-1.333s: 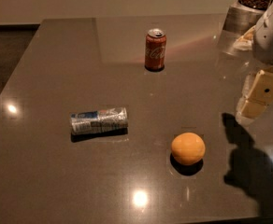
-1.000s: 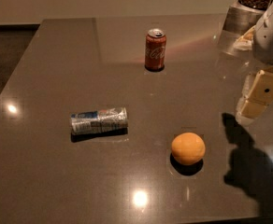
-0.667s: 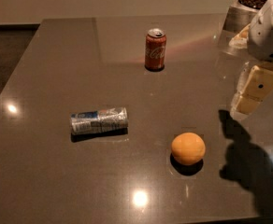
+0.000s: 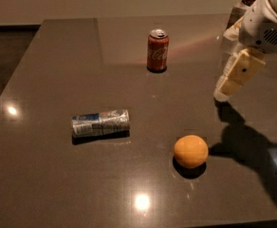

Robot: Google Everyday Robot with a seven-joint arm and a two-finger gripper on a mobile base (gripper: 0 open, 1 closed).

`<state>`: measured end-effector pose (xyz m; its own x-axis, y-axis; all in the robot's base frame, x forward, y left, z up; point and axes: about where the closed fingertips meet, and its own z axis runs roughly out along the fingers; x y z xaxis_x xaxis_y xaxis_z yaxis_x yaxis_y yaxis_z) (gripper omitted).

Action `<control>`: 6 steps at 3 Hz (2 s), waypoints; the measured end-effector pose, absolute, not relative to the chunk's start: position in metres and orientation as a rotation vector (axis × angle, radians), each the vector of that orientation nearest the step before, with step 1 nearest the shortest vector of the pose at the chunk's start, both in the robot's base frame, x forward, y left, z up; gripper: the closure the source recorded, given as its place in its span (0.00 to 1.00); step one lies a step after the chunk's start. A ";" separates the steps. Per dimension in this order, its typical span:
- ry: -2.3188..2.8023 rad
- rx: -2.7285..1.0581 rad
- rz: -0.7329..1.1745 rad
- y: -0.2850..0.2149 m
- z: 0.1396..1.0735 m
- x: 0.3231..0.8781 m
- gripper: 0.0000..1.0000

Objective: Move coke can near redbull can

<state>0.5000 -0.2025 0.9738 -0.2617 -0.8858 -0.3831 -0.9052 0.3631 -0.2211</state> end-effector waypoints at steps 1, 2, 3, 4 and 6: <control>2.161 -1.446 0.077 -0.194 0.973 0.536 0.00; 2.149 -1.331 0.099 -0.189 0.971 0.574 0.00; 2.130 -1.253 0.144 -0.179 0.970 0.605 0.00; 2.113 -1.181 0.220 -0.163 0.962 0.642 0.00; 2.093 -1.107 0.344 -0.126 0.940 0.697 0.00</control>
Offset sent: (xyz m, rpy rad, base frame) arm 0.1206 0.0166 -0.0060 0.2204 -0.1367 -0.1940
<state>0.6974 -0.1263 0.9396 -0.3613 -0.6028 -0.7114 -0.7990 0.5935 -0.0972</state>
